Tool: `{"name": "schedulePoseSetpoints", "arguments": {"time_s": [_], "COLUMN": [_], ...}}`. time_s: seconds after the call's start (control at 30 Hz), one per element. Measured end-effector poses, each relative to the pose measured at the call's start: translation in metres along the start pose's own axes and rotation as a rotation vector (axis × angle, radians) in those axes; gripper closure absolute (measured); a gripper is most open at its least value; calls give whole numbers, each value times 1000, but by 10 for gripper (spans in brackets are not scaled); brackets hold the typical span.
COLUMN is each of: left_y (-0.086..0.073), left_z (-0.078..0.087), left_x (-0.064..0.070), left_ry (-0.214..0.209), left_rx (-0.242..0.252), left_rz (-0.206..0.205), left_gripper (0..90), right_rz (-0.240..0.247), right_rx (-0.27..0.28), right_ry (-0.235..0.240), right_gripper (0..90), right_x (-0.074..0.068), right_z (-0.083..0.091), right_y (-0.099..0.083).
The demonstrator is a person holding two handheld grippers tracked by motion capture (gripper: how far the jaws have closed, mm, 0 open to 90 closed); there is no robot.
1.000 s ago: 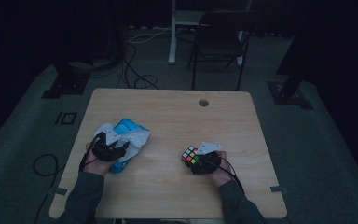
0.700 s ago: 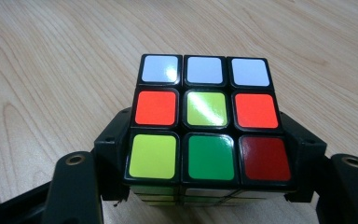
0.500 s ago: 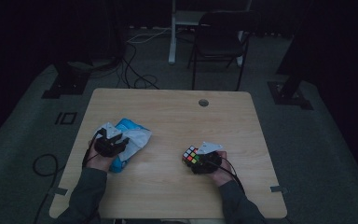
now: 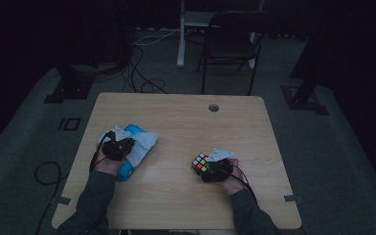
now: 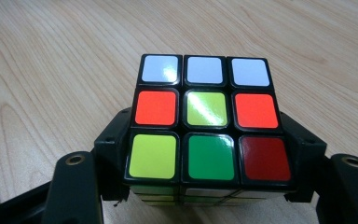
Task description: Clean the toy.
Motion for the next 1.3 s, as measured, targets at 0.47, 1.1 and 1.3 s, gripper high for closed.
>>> {"name": "schedulePoseSetpoints", "arguments": {"time_s": [0.47,1.1,1.3], "left_y": [8,27,15], "left_z": [-17,-14,-10], "left_x": [1,25,11], "left_ry": [1,-38,47], "left_rx": [-65,-24,-59], "left_rz": [-17,-89,-98], "left_gripper": [843,875,865], "right_rz": [-6,-1,-3], "right_rx": [-2,-2,-2], "right_ry": [9,8,3], "right_gripper": [336,336,336], "right_x": [-1,-2,0], "right_z": [0,1,2], "right_y": [0,-1,-2]}}
Point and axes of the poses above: each handheld gripper's, and its own axes: z roughly backward along the jaws, y roughly out of its top, x roughly to its right, the point moved 9 cm from there along -z, roughly forward along the jaws, and after that the axes turned 9 degrees about -y, right-handed, at the moved point
